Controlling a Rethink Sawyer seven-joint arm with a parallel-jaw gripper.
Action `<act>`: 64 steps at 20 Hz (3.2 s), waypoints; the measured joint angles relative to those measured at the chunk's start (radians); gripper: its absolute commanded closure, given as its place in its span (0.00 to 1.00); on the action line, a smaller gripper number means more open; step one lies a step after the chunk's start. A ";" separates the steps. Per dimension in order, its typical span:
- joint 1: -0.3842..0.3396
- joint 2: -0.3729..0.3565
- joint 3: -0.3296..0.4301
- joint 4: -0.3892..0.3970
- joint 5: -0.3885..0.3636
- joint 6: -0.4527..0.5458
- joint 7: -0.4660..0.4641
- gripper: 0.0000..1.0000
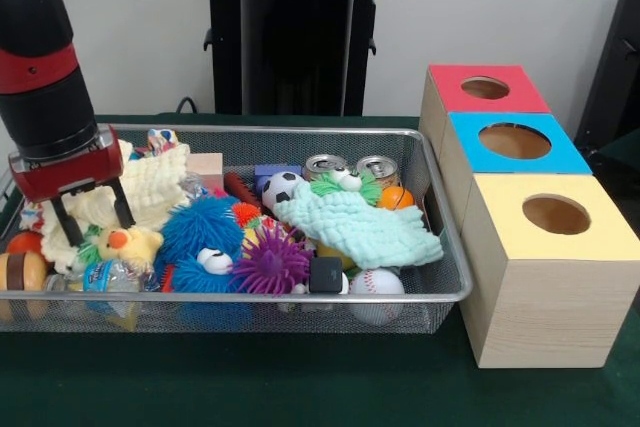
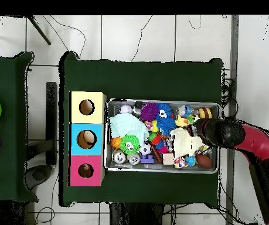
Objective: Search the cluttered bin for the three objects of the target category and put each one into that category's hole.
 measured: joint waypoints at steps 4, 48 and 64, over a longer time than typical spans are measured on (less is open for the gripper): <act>0.002 -0.006 0.006 0.019 0.000 0.000 0.000 0.00; 0.044 -0.004 0.011 0.051 0.000 -0.078 0.000 0.00; 0.025 0.042 0.042 0.051 -0.001 -0.124 0.000 1.00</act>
